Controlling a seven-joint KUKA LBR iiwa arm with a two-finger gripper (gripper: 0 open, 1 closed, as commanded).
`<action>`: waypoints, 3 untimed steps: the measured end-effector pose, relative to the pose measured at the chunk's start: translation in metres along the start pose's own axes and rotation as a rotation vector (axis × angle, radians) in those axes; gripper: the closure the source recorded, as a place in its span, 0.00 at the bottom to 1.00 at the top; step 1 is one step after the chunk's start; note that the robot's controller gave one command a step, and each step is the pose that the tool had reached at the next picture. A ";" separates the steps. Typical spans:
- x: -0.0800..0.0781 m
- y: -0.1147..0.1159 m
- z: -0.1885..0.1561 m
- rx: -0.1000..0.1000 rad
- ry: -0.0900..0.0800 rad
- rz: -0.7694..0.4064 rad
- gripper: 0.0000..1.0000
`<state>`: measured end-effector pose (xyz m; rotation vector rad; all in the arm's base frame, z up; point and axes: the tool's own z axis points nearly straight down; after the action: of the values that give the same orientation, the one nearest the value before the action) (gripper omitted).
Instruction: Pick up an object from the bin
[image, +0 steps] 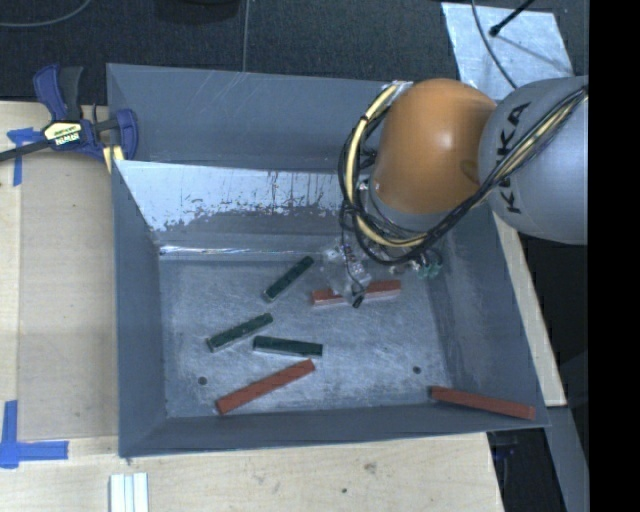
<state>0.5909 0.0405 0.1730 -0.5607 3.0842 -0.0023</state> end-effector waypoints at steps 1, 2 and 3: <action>0.001 0.002 0.000 -0.002 0.003 -0.001 0.00; 0.020 0.005 0.099 -0.005 0.010 -0.205 0.00; 0.018 0.004 0.095 -0.003 0.004 -0.202 1.00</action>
Offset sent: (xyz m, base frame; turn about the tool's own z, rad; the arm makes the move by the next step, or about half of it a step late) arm 0.0000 0.0000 0.0000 0.0000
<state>0.5731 0.0375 0.0776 -0.8701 3.0163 0.0003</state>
